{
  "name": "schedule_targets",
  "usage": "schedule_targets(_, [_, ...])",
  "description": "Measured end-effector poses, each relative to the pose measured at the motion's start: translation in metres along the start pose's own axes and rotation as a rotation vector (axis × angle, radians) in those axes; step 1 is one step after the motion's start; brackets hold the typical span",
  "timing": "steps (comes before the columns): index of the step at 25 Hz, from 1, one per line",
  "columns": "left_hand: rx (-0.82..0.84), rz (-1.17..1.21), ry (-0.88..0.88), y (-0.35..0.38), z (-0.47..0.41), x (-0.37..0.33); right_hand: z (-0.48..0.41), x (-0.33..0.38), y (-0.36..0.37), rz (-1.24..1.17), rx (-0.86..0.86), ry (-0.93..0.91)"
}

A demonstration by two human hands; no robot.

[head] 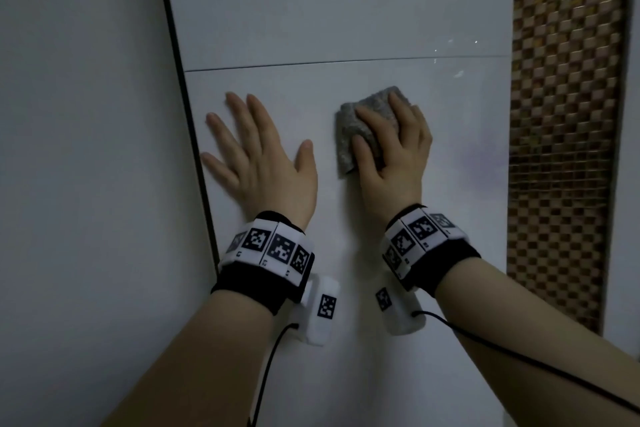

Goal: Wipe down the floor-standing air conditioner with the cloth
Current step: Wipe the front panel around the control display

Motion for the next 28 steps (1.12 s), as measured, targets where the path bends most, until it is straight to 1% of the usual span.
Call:
schedule_targets(1, [-0.001,-0.002,-0.004,0.0,0.0,0.0,-0.001,-0.003,-0.003,0.007,0.032,-0.058])
schedule_targets(2, [0.001,0.0,-0.008,0.001,0.0,0.001,-0.005,-0.009,-0.009,0.001,0.02,-0.056])
schedule_targets(3, [0.002,0.004,-0.013,0.001,0.0,0.0,-0.011,-0.018,-0.016,-0.019,-0.03,0.005])
schedule_targets(5, [-0.006,0.002,-0.034,0.001,0.0,0.0,-0.019,-0.029,-0.026,-0.074,-0.149,0.191])
schedule_targets(6, [-0.01,-0.001,-0.045,0.001,0.0,-0.002,-0.018,-0.029,-0.026,-0.073,-0.174,0.242])
schedule_targets(7, [-0.01,-0.003,-0.052,0.002,0.0,-0.005,-0.016,-0.028,-0.024,-0.052,-0.16,0.227])
schedule_targets(10, [0.011,-0.013,-0.001,0.009,0.003,-0.022,-0.012,-0.029,-0.02,-0.008,-0.033,0.039])
schedule_targets(11, [0.021,-0.017,0.028,0.012,0.004,-0.029,-0.015,-0.035,-0.025,-0.019,-0.033,0.04])
schedule_targets(14, [0.031,-0.032,0.059,0.018,0.007,-0.041,-0.025,-0.052,-0.039,-0.1,-0.152,0.251])
schedule_targets(15, [0.03,-0.043,0.058,0.02,0.007,-0.044,-0.024,-0.052,-0.039,-0.093,-0.165,0.275])
schedule_targets(16, [0.03,-0.055,0.06,0.021,0.008,-0.047,-0.02,-0.05,-0.037,-0.066,-0.14,0.239])
schedule_targets(19, [0.032,-0.068,0.076,0.026,0.009,-0.056,-0.014,-0.052,-0.033,-0.014,0.0,0.032])
schedule_targets(20, [0.034,-0.064,0.077,0.027,0.008,-0.058,-0.018,-0.057,-0.037,-0.021,-0.002,0.025])
schedule_targets(21, [0.034,-0.058,0.074,0.028,0.008,-0.058,-0.024,-0.063,-0.043,-0.041,-0.036,0.069])
schedule_targets(23, [0.025,-0.046,0.066,0.029,0.007,-0.058,-0.031,-0.072,-0.049,-0.088,-0.126,0.223])
schedule_targets(24, [0.02,-0.048,0.065,0.029,0.006,-0.057,-0.031,-0.071,-0.048,-0.09,-0.149,0.267])
schedule_targets(25, [0.016,-0.053,0.063,0.029,0.006,-0.057,-0.03,-0.067,-0.045,-0.08,-0.143,0.262])
schedule_targets(26, [0.013,-0.055,0.059,0.029,0.006,-0.057,-0.027,-0.064,-0.042,-0.07,-0.112,0.22])
schedule_targets(28, [0.011,-0.052,0.043,0.029,0.006,-0.059,-0.024,-0.063,-0.039,-0.052,-0.03,0.087])
Point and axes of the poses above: each hand's wrist, its own z-axis away from the middle knuckle, its own y-axis out of the palm, x = y × z, the point moved 5 cm from there along -z, towards the middle knuckle, and after that the axes turned 8 degrees about y, right-handed, at the moved point
